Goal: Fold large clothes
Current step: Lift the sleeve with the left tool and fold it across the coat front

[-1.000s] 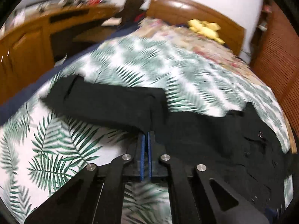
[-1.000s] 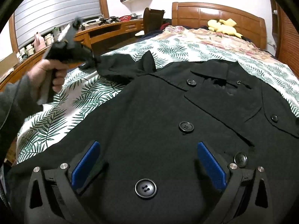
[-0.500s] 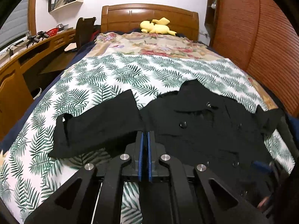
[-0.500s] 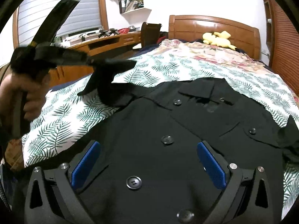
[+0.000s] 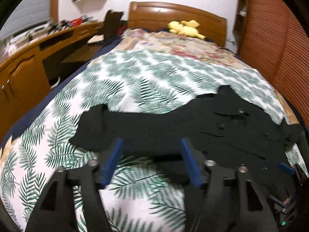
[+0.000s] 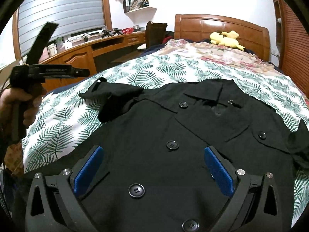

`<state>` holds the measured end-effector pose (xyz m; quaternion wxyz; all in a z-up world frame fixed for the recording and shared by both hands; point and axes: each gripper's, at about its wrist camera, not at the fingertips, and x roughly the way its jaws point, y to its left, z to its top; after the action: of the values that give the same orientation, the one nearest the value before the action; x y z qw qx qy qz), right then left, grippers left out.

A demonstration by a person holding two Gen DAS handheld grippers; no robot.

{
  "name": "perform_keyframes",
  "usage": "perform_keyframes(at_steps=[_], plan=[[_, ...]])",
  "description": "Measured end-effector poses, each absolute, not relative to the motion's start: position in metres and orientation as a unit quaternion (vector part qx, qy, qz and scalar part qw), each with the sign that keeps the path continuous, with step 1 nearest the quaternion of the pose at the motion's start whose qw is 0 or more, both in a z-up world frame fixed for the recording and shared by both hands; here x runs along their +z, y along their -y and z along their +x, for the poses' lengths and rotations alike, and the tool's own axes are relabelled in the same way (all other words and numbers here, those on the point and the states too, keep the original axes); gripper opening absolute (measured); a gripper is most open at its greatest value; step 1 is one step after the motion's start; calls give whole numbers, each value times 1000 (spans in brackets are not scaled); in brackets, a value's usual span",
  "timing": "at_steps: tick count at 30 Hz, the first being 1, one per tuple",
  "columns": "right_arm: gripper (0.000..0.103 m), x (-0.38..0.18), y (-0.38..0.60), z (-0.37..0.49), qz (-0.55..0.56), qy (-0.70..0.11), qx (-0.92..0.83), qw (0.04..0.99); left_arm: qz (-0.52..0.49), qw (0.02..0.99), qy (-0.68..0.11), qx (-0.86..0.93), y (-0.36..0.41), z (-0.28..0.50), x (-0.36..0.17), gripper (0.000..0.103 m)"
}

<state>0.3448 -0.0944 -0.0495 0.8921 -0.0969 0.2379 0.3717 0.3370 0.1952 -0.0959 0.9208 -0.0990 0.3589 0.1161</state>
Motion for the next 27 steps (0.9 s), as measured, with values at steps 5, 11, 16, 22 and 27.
perform_keyframes(at_steps=[5,11,16,22,27], plan=[[103,-52,90,353,-102,-247,371,890,-116,906,-378,154,-225,345,-128,74],[103,-52,90,356,-110,-252,369,888,-171,885,-388,191,-266,354,-158,74],[103,-54,91,355,-115,-256,368,886,-245,869,-390,182,-285,358,-175,73],[103,-53,91,353,-124,-255,367,886,-259,861,-394,189,-290,372,-185,68],[103,-50,94,350,-124,-252,367,887,-282,842,-410,211,-304,381,-200,37]])
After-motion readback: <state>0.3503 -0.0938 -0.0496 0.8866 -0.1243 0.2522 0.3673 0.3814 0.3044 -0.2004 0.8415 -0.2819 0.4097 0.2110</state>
